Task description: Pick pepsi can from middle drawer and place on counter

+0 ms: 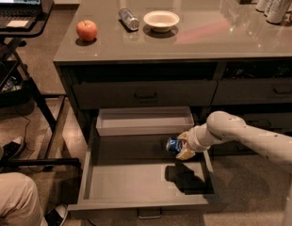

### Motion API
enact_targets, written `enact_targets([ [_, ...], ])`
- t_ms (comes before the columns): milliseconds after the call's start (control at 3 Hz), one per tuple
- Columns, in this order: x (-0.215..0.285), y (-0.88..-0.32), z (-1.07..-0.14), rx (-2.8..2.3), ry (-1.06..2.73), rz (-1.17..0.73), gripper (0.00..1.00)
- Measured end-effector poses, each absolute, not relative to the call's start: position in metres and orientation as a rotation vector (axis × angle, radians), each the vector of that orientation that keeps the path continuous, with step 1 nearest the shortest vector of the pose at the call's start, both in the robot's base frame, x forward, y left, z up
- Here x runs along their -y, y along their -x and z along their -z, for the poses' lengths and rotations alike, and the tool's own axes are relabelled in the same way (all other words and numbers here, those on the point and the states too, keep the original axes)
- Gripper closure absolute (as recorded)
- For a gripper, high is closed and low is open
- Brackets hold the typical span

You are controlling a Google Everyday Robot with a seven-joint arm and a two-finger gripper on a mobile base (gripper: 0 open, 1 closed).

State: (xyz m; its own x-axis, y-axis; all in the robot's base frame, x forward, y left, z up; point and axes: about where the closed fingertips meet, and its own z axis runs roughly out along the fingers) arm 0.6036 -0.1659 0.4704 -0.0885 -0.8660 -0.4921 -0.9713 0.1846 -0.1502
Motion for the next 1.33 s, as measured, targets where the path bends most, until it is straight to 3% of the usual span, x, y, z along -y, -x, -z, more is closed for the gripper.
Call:
enact_targets([
  [667, 0.113, -0.600, -0.592, -1.733, 1.779, -0.185, 1.00],
  [1333, 0.040, -0.609, -0.712, -1.454, 1.743, -0.203, 1.00],
])
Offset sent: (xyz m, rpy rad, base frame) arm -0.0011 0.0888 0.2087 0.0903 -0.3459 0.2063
